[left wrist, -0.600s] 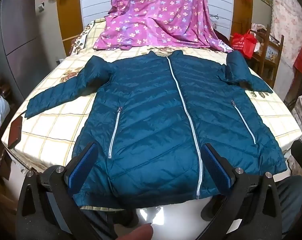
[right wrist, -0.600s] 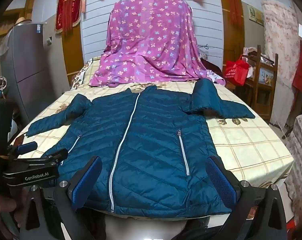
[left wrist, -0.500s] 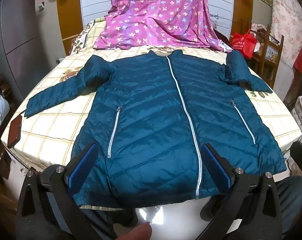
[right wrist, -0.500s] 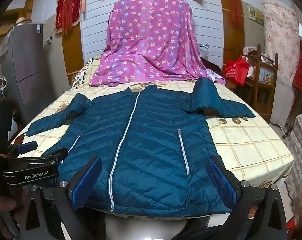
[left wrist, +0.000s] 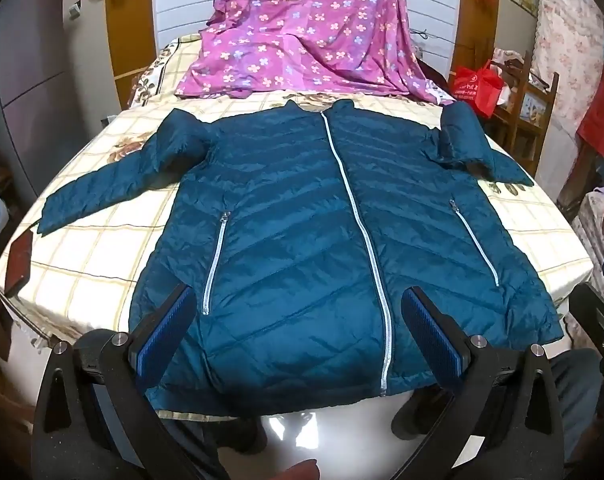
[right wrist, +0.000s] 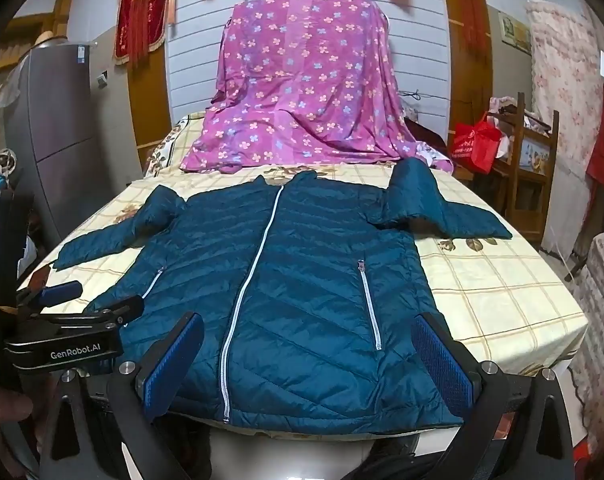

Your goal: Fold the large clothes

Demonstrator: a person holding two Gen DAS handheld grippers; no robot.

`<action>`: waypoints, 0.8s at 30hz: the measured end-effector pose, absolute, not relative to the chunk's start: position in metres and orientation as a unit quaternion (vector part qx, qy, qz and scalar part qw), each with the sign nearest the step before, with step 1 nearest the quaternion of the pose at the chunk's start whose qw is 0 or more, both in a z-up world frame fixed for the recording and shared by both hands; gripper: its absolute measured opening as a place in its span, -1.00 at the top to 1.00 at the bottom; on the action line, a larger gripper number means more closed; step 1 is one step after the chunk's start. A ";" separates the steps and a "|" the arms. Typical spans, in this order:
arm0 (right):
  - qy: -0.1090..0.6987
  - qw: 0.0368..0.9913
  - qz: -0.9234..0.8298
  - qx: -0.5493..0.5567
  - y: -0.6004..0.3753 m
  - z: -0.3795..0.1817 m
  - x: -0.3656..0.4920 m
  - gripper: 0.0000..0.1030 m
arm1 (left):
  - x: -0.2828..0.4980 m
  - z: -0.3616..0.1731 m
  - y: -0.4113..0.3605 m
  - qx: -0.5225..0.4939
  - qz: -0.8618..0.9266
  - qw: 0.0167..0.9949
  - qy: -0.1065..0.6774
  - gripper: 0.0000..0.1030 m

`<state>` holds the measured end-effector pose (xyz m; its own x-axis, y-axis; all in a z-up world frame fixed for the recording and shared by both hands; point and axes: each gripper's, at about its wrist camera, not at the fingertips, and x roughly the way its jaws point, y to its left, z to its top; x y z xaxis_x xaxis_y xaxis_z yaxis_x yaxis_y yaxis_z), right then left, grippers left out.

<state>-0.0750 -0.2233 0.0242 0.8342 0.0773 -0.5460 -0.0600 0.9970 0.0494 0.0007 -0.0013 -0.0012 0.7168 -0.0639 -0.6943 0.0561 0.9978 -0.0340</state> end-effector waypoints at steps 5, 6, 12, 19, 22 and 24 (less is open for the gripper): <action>0.286 0.957 0.036 0.013 -0.224 0.025 -0.075 -1.00 | 0.002 -0.003 0.000 -0.009 -0.031 0.925 0.379 -0.99; 0.287 0.957 0.036 0.013 -0.225 0.025 -0.075 -1.00 | 0.002 -0.003 0.001 -0.008 -0.031 0.924 0.380 -0.99; 0.288 0.957 0.039 0.006 -0.218 0.027 -0.074 -1.00 | 0.003 -0.005 0.001 -0.006 -0.030 0.924 0.382 -0.99; 0.286 0.957 0.037 -0.004 -0.216 0.029 -0.074 -1.00 | 0.008 -0.008 0.000 -0.005 -0.030 0.921 0.388 -0.99; 0.287 0.957 0.033 -0.001 -0.218 0.027 -0.074 -1.00 | 0.010 -0.008 -0.001 -0.001 -0.031 0.921 0.387 -0.99; 0.290 0.956 0.031 0.000 -0.219 0.026 -0.073 -1.00 | 0.011 -0.009 -0.002 -0.002 -0.033 0.921 0.389 -0.99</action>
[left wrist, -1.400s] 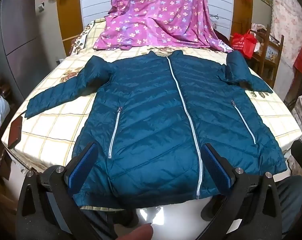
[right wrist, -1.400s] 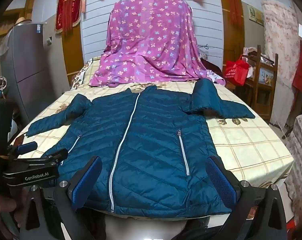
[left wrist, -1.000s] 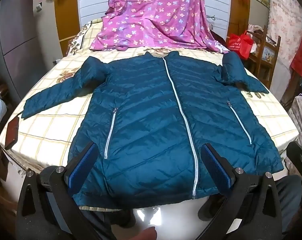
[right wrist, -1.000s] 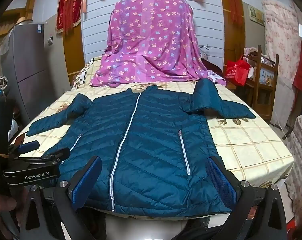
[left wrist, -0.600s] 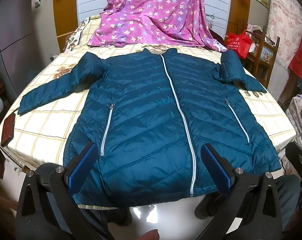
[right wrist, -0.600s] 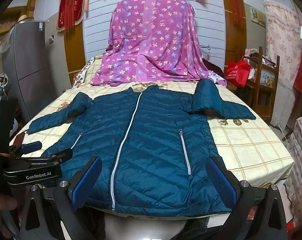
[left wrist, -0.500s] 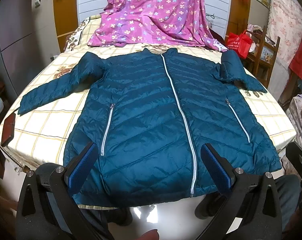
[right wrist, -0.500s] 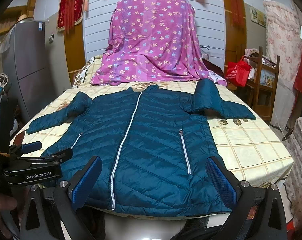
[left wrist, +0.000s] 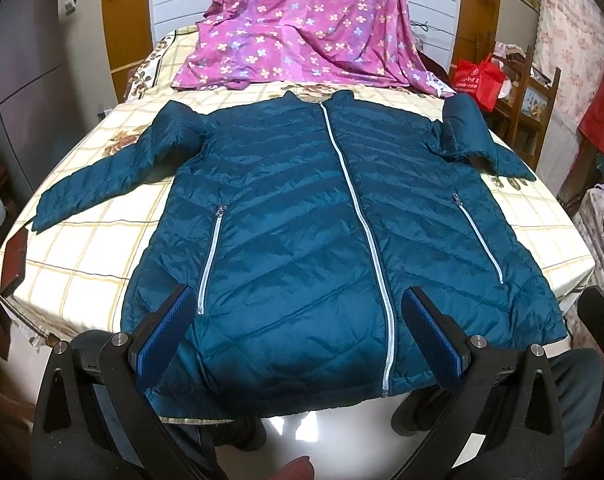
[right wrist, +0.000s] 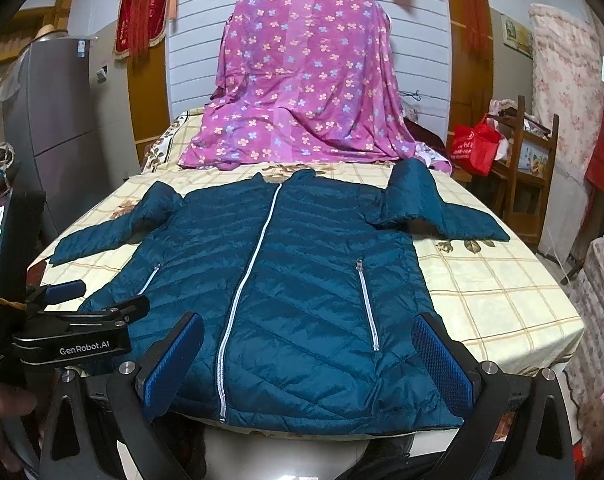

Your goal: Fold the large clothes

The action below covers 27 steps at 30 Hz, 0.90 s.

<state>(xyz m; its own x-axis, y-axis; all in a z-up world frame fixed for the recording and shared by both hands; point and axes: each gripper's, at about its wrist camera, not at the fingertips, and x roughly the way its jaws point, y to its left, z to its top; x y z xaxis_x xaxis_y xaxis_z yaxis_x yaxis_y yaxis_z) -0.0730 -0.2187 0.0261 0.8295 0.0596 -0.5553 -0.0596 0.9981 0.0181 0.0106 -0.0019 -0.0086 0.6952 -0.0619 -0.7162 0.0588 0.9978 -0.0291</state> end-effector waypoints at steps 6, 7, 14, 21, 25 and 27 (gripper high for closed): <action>0.290 0.956 0.034 -0.004 -0.218 0.026 -0.073 -1.00 | 0.014 -0.010 -0.003 -0.004 -0.032 0.919 0.393 -0.99; 0.289 0.957 0.036 -0.005 -0.217 0.027 -0.073 -1.00 | 0.014 -0.011 -0.002 -0.005 -0.031 0.919 0.394 -0.99; 0.270 0.961 0.050 -0.015 -0.208 0.033 -0.075 -1.00 | 0.015 -0.008 0.001 -0.006 -0.029 0.919 0.394 -0.99; 0.274 0.960 0.034 -0.045 -0.192 0.034 -0.065 -1.00 | 0.032 -0.015 0.010 -0.026 -0.037 0.915 0.401 -0.99; 0.292 0.955 0.007 -0.056 -0.191 0.031 -0.058 -1.00 | 0.038 -0.017 0.011 -0.028 -0.040 0.916 0.399 -0.99; 0.302 0.952 0.003 -0.048 -0.197 0.030 -0.055 -1.00 | 0.039 -0.016 0.011 -0.029 -0.046 0.917 0.394 -0.99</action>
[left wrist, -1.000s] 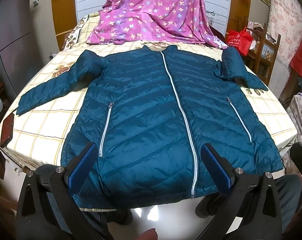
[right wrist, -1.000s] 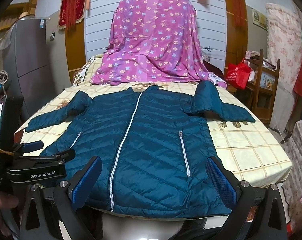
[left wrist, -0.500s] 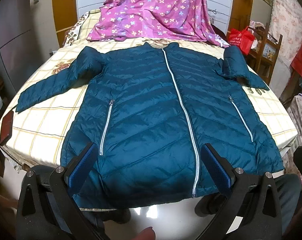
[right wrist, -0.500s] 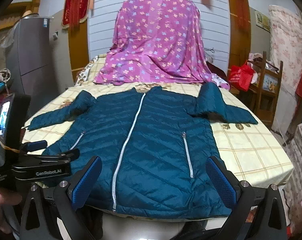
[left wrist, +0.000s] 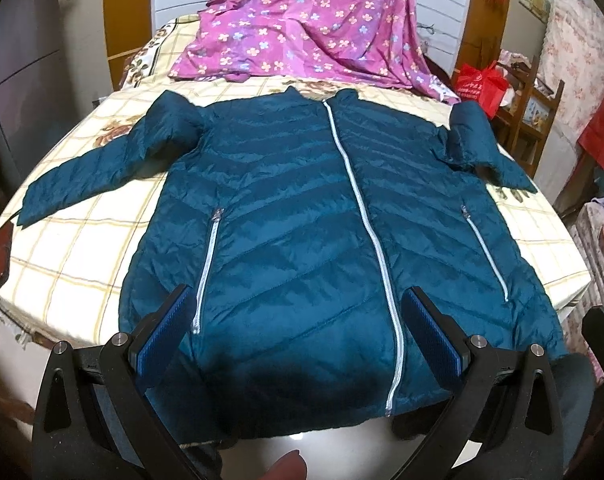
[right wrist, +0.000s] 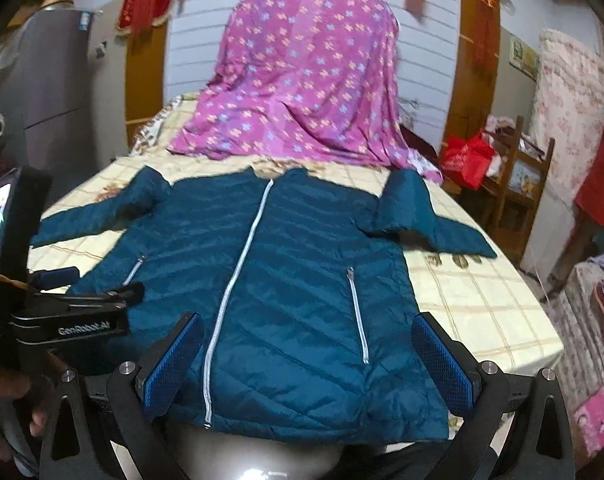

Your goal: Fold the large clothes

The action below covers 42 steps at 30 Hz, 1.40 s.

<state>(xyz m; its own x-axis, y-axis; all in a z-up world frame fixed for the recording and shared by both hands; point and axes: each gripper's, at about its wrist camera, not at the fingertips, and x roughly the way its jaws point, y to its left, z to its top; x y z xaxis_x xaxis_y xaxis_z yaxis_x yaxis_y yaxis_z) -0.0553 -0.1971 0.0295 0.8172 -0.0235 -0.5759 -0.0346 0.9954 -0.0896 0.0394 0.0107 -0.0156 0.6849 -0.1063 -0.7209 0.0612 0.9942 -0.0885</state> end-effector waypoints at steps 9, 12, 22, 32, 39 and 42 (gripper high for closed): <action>0.314 0.949 -0.020 -0.021 -0.219 0.015 -0.025 -1.00 | 0.055 -0.012 0.004 0.012 -0.029 0.934 0.357 -0.99; 0.332 0.943 -0.032 0.002 -0.228 0.009 -0.013 -1.00 | 0.054 -0.010 0.006 0.019 -0.031 0.940 0.340 -0.99; 0.333 0.942 -0.027 -0.004 -0.229 0.002 -0.009 -1.00 | 0.047 -0.021 -0.008 0.005 -0.112 0.920 0.376 -0.99; 0.334 0.943 -0.015 0.011 -0.231 0.003 -0.013 -1.00 | 0.039 -0.014 0.006 -0.025 -0.069 0.928 0.366 -0.99; 0.332 0.943 -0.014 0.011 -0.230 0.004 -0.011 -1.00 | 0.040 -0.017 0.002 0.001 -0.016 0.929 0.370 -0.99; 0.331 0.944 -0.008 0.009 -0.229 0.004 -0.012 -1.00 | 0.043 -0.019 0.000 0.023 0.011 0.925 0.379 -0.99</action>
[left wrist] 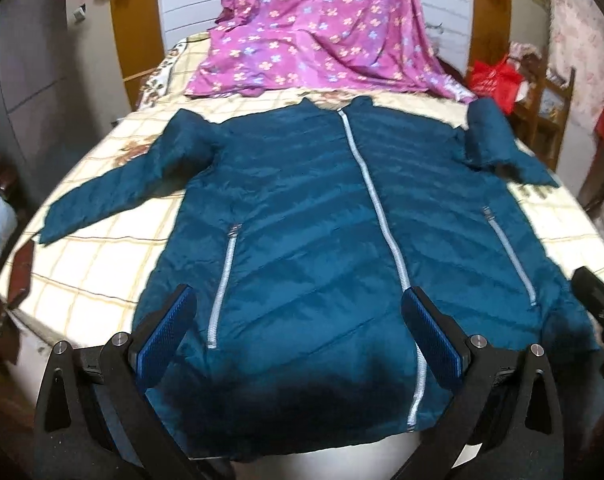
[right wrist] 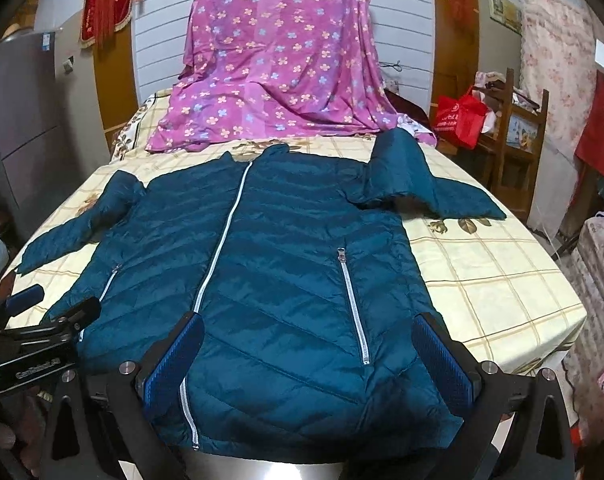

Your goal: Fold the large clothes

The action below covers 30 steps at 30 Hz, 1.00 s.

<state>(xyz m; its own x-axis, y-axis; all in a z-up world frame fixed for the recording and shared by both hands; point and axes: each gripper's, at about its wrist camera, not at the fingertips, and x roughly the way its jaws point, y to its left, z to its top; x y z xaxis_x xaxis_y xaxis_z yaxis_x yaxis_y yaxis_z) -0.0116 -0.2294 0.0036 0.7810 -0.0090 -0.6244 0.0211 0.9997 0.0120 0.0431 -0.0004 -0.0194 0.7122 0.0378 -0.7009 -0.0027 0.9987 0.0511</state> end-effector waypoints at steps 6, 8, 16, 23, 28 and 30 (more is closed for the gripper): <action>0.330 0.944 0.012 0.019 -0.225 0.002 -0.012 -1.00 | 0.039 -0.022 0.000 0.051 0.034 0.925 0.374 -0.99; 0.329 0.944 0.015 0.018 -0.223 0.003 -0.013 -1.00 | 0.039 -0.023 0.003 0.049 0.033 0.924 0.378 -0.99; 0.326 0.945 0.017 0.009 -0.217 0.006 -0.014 -1.00 | 0.043 -0.021 0.012 0.026 0.028 0.923 0.383 -0.99; 0.322 0.947 0.013 -0.005 -0.217 0.010 -0.004 -1.00 | 0.056 -0.018 0.017 0.007 0.005 0.923 0.385 -0.99; 0.319 0.948 0.007 -0.005 -0.222 0.010 0.005 -1.00 | 0.063 -0.021 0.015 0.008 0.003 0.924 0.383 -0.99; 0.322 0.947 0.009 -0.004 -0.224 0.008 0.008 -1.00 | 0.068 -0.024 0.011 0.016 -0.001 0.923 0.384 -0.99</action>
